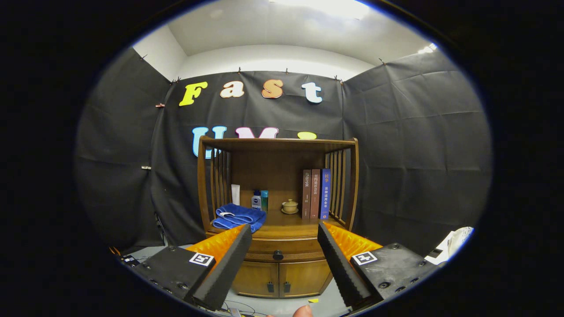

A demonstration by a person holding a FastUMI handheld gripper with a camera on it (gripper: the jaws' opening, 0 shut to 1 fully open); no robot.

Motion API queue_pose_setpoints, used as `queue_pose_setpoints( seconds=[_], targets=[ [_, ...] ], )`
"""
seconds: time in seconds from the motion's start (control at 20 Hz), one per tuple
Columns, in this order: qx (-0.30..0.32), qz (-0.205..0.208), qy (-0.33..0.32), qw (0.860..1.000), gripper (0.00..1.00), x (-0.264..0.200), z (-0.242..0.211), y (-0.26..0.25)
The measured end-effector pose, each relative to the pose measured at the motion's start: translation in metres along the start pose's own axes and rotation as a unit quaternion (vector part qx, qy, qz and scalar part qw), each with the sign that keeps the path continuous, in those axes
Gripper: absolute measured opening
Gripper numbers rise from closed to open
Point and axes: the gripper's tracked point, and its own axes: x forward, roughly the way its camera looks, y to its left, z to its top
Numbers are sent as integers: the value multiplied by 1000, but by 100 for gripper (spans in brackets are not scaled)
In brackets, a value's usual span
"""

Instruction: Pull open the drawer, take out the items inside it, and place them on the countertop above the cabinet.

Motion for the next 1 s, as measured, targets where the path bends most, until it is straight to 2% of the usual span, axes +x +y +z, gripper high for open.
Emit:
queue_pose_setpoints(
  seconds=[0.55,0.75,1.0],
  targets=[
    [4,0,2,1000,98,8,-10,5],
    [7,2,-11,1000,98,31,-17,8],
    [20,7,-18,1000,98,79,-46,16]
  ],
)
